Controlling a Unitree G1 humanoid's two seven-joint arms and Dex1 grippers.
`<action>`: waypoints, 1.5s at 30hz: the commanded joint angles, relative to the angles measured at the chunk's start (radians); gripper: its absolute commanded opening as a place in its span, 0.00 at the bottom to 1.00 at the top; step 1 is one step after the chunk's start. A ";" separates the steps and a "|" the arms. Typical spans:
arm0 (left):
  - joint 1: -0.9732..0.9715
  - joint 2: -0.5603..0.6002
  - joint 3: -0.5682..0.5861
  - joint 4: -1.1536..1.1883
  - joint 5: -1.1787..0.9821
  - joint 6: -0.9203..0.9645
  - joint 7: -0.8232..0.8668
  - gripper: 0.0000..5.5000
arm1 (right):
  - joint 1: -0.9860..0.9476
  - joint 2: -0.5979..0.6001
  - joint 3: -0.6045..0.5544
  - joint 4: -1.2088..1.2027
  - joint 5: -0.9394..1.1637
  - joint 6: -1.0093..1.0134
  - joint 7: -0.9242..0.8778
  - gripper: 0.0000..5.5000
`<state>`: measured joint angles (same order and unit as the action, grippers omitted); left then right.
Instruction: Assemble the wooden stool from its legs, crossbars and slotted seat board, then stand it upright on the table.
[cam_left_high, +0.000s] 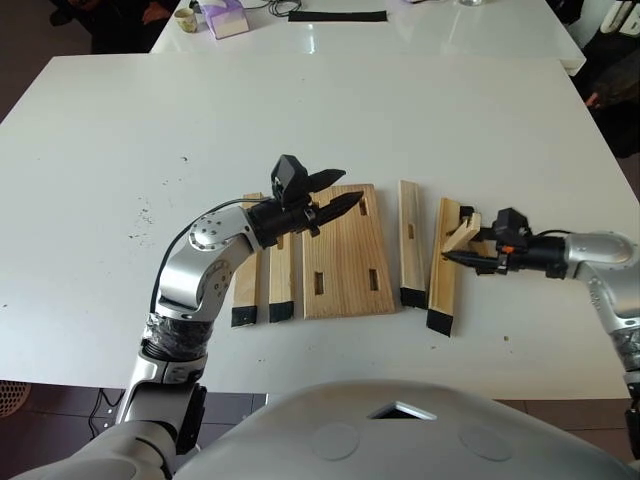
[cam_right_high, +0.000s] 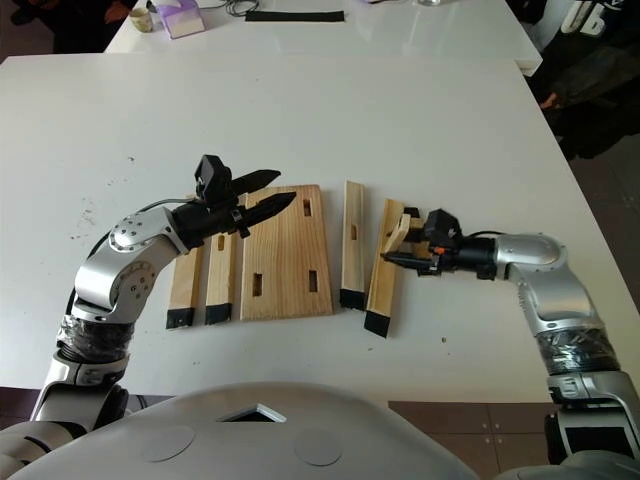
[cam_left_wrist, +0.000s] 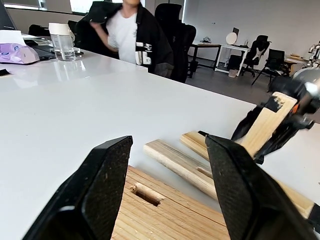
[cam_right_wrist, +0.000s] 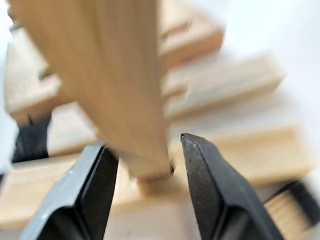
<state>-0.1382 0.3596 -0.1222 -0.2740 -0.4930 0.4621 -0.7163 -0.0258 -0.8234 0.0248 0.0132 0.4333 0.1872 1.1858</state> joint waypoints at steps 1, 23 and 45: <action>0.016 -0.007 0.005 -0.008 0.016 -0.012 0.022 0.49 | -0.011 -0.050 -0.122 -0.191 0.102 0.113 -0.035 0.39; -0.017 -0.020 -0.001 0.042 0.021 -0.044 0.026 0.49 | -0.253 0.131 -0.112 -0.435 0.253 0.290 -0.308 0.54; 0.027 -0.048 0.014 0.044 0.038 -0.070 0.063 0.49 | -0.201 0.176 -0.125 -0.608 0.484 0.408 -0.386 0.54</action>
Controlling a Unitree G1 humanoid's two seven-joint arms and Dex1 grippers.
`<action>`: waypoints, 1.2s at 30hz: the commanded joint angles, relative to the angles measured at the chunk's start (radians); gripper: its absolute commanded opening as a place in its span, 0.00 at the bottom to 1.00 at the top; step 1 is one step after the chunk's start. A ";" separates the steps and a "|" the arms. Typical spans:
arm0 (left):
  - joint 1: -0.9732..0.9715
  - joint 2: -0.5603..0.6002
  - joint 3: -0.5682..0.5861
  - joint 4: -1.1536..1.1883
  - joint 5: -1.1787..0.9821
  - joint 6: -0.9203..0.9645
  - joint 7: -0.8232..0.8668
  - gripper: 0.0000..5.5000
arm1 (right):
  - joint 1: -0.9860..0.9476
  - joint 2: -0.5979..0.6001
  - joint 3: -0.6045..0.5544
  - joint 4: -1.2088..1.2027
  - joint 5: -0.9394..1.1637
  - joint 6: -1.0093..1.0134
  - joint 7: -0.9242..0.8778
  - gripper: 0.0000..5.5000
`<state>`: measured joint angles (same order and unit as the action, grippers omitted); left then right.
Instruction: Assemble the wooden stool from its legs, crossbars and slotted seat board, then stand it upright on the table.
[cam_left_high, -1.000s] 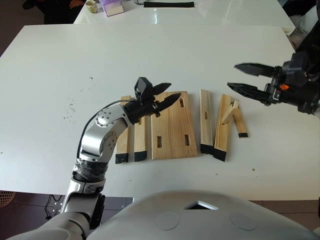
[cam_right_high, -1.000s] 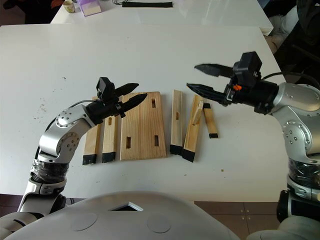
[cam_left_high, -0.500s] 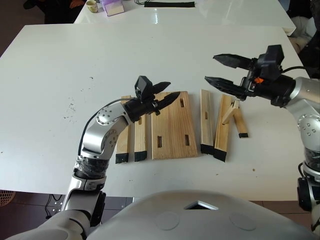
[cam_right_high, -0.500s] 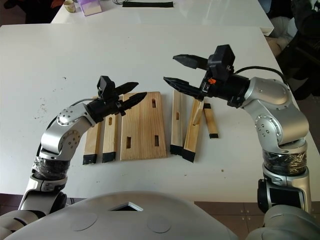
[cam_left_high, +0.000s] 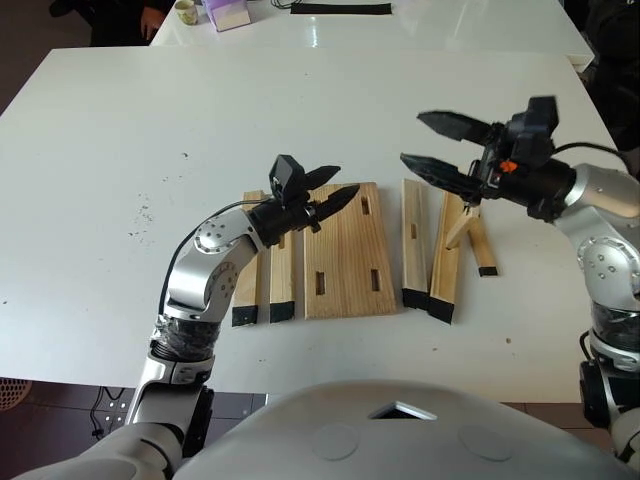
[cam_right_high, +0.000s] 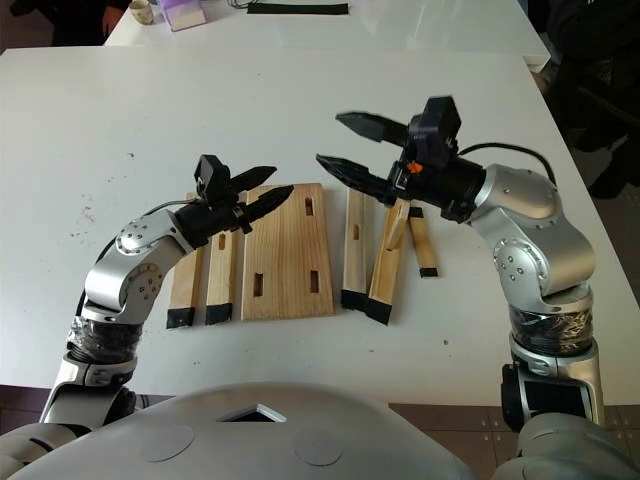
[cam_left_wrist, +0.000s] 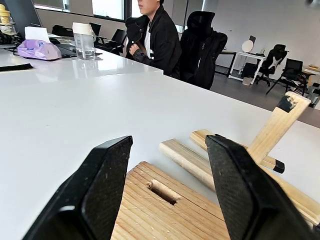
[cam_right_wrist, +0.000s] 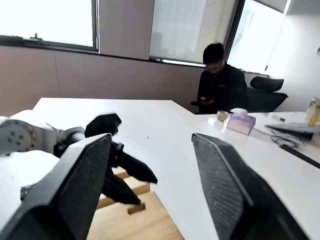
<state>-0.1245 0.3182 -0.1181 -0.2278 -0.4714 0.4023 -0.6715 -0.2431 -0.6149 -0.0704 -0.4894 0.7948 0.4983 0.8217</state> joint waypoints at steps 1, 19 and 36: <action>0.015 -0.007 0.012 -0.002 0.016 -0.012 0.021 0.49 | 0.040 -0.055 -0.035 -0.125 0.139 0.114 -0.008 0.54; 0.035 -0.018 0.035 -0.003 0.019 -0.031 0.053 0.49 | 0.462 -0.306 0.128 -0.112 -0.216 -0.060 0.322 0.54; 0.032 -0.036 0.041 0.007 0.031 -0.041 0.058 0.49 | 0.523 -0.305 0.229 0.077 -0.456 -0.283 0.367 0.54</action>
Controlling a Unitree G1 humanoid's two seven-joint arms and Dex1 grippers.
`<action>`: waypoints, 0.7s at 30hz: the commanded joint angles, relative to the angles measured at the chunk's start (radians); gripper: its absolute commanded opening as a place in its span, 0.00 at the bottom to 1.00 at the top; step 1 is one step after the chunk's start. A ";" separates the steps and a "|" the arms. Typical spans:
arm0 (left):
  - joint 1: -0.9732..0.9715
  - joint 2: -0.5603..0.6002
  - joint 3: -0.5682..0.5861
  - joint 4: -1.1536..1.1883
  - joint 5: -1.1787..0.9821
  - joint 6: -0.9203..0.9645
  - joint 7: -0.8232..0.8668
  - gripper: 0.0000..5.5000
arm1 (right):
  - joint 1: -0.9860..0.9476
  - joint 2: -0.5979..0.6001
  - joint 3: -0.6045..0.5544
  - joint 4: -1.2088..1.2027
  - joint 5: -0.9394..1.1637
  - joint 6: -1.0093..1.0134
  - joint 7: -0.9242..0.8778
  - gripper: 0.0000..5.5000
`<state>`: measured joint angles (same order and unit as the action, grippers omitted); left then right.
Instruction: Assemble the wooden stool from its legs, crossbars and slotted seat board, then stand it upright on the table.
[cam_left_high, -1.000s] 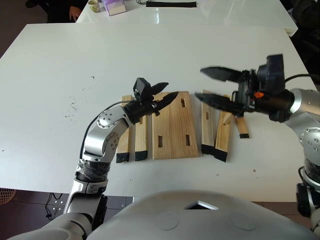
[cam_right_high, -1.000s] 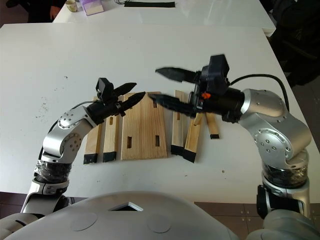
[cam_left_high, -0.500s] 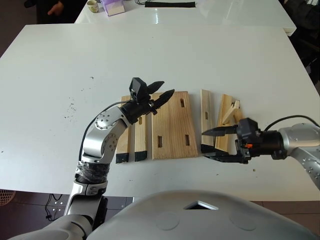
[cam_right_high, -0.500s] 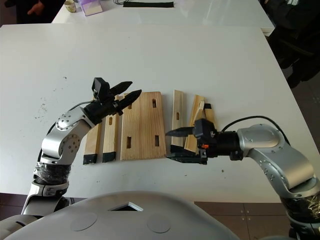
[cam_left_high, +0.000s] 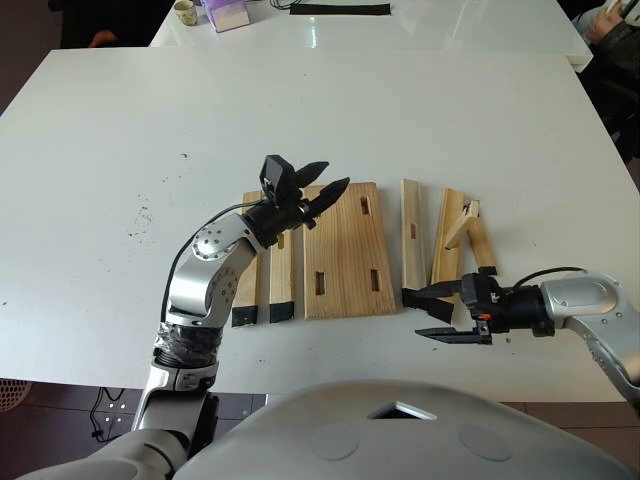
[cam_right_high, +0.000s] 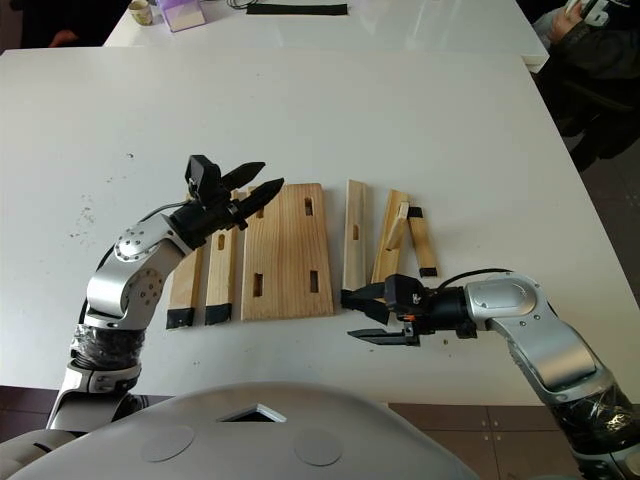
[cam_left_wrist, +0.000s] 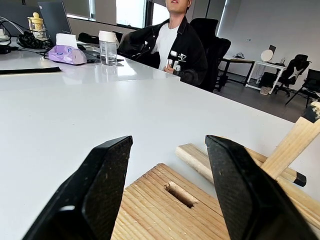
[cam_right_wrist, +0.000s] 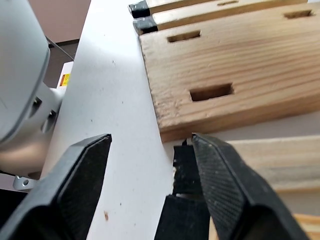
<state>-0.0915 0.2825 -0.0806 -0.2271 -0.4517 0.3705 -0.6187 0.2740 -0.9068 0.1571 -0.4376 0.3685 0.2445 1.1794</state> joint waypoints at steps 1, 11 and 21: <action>0.000 -0.002 0.004 0.007 0.012 -0.010 0.006 0.49 | 0.006 -0.015 0.001 0.037 -0.038 -0.037 0.010 0.54; -0.003 -0.006 0.008 0.016 0.013 -0.023 0.008 0.49 | -0.042 -0.041 -0.027 0.181 -0.111 -0.113 0.032 0.54; 0.005 -0.016 0.005 0.016 0.016 -0.033 0.020 0.49 | -0.073 -0.069 -0.049 0.224 -0.127 -0.164 0.056 0.54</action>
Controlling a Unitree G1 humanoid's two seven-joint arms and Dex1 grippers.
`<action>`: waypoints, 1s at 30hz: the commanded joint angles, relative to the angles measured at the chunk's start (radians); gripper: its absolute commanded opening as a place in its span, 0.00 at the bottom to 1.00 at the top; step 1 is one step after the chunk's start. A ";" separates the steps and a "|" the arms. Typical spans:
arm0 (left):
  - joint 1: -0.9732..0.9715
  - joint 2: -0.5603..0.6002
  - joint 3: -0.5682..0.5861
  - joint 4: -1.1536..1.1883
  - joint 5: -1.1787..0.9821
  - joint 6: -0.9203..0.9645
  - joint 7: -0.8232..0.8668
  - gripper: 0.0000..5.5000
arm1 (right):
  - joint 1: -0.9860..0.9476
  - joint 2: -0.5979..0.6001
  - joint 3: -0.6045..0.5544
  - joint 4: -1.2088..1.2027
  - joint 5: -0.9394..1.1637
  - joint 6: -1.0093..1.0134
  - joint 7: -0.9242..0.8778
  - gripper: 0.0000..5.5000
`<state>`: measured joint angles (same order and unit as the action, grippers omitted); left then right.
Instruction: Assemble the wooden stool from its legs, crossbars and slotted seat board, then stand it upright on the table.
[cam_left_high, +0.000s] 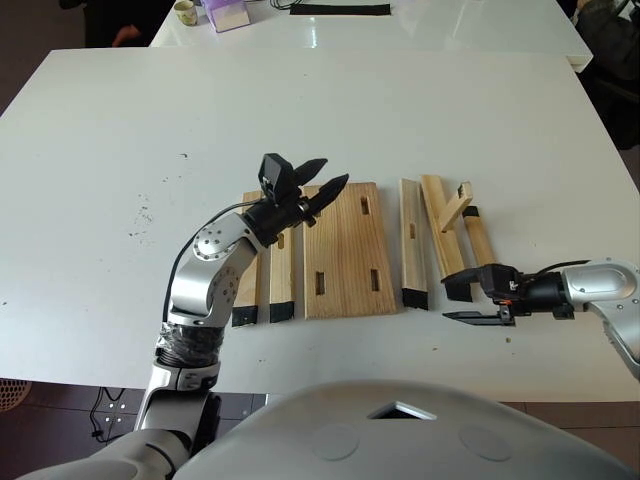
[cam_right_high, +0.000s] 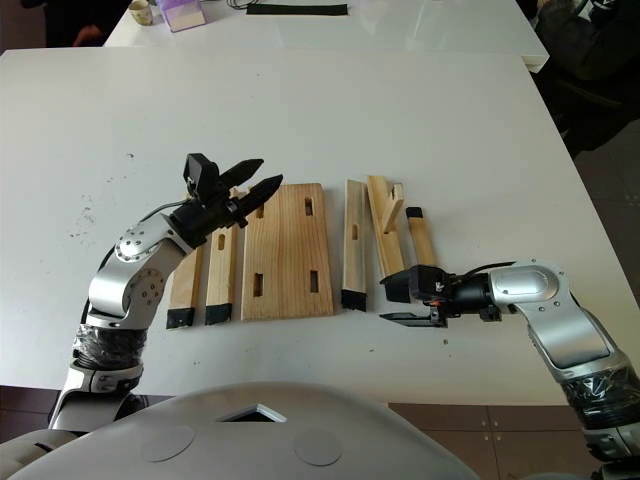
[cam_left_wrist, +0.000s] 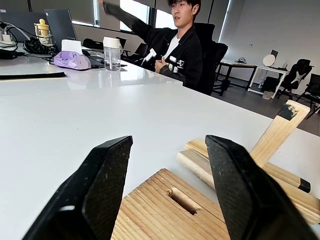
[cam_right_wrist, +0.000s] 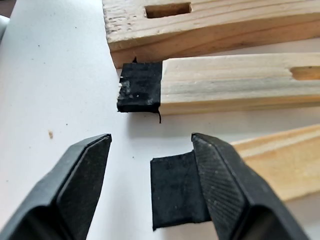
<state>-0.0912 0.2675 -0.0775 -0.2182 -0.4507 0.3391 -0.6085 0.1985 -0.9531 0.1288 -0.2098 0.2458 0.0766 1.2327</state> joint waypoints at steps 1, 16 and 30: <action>0.005 -0.001 0.002 0.007 0.015 -0.003 0.010 0.49 | 0.012 -0.024 -0.034 -0.021 0.005 0.011 -0.001 0.54; 0.118 -0.007 0.029 -0.076 0.012 -0.014 0.072 0.49 | 0.317 0.127 -0.298 -0.497 0.141 0.435 -0.422 0.54; 0.065 -0.014 0.022 -0.044 0.005 -0.007 0.065 0.49 | 0.223 0.415 -0.143 -0.414 0.038 0.638 -0.833 0.54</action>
<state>-0.0068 0.2513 -0.0476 -0.2709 -0.4509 0.3275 -0.5343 0.4268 -0.5534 -0.0340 -0.6332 0.3079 0.7149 0.4254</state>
